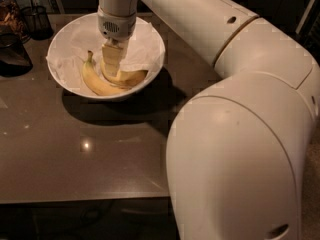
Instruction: Pick banana from white bowl
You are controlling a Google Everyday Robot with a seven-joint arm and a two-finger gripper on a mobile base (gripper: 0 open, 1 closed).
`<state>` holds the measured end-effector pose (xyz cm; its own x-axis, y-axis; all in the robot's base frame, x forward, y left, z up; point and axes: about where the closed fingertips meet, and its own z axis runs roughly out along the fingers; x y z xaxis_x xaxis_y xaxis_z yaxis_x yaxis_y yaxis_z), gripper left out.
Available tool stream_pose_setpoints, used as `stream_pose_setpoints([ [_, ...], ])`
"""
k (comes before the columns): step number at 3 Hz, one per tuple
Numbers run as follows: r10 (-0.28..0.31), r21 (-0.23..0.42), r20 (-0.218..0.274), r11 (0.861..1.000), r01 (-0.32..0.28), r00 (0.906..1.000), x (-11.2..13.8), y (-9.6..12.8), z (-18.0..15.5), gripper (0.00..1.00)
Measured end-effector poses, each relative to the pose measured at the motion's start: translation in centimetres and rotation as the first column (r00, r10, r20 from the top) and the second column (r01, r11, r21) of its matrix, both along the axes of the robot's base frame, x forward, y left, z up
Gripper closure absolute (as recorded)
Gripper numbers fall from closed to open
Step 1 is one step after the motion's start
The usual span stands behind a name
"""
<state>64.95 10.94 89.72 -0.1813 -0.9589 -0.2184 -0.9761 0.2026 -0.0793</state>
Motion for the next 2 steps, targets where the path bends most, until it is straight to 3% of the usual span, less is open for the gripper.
stream_pose_setpoints([
  [2, 0.007, -0.009, -0.023, 1.0, -0.007, 0.9997, 1.41, 0.98, -1.77, 0.53],
])
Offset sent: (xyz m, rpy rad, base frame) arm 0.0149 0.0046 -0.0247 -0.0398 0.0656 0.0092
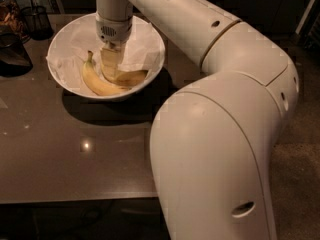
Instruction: Pick banana from white bowl
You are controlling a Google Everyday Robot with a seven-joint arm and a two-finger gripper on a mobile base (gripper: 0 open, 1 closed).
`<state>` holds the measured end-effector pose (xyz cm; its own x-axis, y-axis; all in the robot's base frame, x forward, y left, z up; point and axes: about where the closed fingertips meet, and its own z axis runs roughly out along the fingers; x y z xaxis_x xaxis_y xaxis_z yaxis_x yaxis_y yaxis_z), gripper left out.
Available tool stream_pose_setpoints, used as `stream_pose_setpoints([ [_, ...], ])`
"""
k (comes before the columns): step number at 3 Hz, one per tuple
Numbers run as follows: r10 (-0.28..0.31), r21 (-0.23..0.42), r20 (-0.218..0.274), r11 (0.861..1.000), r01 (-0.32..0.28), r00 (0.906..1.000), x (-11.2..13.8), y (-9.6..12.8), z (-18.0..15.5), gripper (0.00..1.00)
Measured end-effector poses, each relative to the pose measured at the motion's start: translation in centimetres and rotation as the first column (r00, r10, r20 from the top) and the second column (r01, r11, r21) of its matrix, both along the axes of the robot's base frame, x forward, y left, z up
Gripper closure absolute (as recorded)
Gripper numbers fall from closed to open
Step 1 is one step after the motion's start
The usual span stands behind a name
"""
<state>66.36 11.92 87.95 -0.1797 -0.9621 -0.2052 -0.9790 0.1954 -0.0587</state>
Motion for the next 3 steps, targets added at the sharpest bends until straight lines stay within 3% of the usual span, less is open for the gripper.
stream_pose_setpoints([
  [3, -0.005, 0.006, -0.034, 1.0, 0.005, 0.9994, 0.7, 0.0, -2.1, 0.61],
])
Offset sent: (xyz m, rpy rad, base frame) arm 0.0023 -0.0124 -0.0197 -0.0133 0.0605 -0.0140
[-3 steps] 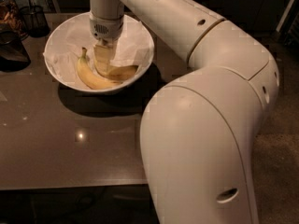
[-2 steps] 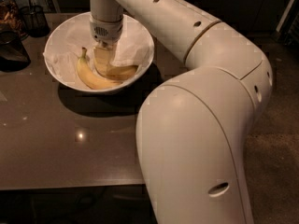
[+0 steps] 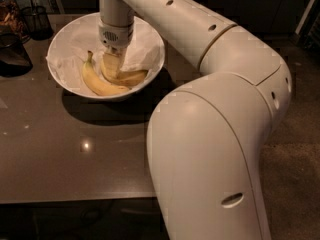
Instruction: Pick banana from white bowl
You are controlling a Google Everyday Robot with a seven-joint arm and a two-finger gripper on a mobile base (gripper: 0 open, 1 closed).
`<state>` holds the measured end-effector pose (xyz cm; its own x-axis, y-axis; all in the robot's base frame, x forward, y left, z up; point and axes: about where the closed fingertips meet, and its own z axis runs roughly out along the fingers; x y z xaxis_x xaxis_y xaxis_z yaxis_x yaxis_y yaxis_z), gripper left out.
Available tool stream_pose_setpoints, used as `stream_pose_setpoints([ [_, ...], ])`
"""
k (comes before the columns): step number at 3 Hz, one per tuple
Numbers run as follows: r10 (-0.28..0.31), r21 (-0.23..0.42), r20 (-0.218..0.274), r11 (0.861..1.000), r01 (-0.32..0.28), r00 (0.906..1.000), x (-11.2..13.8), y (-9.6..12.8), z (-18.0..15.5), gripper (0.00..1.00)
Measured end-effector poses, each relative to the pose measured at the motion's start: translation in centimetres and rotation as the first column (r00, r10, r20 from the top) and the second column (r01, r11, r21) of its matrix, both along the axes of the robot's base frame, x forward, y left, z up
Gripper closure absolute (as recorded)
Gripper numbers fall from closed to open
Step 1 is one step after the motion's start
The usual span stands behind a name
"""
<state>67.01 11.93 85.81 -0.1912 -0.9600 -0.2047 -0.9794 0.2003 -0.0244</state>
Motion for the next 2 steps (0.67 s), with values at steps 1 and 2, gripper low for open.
stream_pose_setpoints([
  [1, 0.0, 0.0, 0.0, 1.0, 0.0, 1.0, 0.0, 0.0, 0.26, 0.61],
  [2, 0.005, 0.002, -0.009, 1.0, -0.005, 0.9999, -0.47, -0.11, 0.05, 0.61],
])
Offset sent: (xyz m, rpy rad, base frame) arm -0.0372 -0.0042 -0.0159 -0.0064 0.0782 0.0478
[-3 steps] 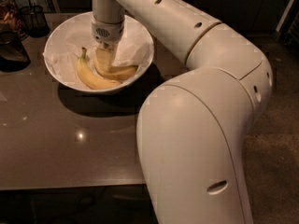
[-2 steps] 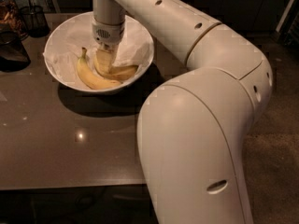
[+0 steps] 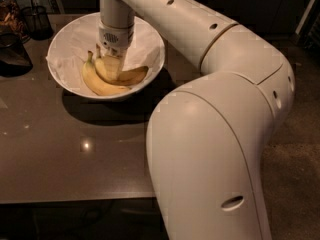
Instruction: Pick banana from white bowl
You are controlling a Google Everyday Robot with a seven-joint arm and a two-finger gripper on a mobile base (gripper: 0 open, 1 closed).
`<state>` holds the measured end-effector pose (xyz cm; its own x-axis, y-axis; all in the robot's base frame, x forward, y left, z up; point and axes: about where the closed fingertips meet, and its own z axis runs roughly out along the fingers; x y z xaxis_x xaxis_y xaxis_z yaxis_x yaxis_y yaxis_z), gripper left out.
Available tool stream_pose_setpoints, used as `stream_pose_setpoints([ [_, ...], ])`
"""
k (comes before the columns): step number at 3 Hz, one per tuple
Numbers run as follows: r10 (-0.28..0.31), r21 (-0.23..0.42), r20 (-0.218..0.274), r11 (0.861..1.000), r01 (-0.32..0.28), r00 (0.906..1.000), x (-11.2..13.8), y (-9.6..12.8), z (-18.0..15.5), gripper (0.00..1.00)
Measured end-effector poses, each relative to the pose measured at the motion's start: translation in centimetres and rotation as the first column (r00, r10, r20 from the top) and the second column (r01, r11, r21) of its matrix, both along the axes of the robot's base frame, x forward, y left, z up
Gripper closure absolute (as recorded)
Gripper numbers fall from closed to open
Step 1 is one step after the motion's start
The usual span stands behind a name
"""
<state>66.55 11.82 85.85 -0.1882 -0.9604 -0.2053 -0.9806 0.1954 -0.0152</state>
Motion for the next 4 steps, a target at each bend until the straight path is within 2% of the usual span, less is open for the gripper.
stream_pose_setpoints([
  [1, -0.003, 0.032, 0.008, 0.999, 0.003, 1.0, -1.8, -0.9, 0.8, 0.6],
  [3, 0.006, 0.042, 0.013, 0.999, -0.006, 0.9999, -4.1, -1.7, 1.7, 0.58],
  [4, 0.006, 0.042, 0.014, 0.999, -0.007, 0.9999, -4.1, -1.7, 1.7, 0.46],
])
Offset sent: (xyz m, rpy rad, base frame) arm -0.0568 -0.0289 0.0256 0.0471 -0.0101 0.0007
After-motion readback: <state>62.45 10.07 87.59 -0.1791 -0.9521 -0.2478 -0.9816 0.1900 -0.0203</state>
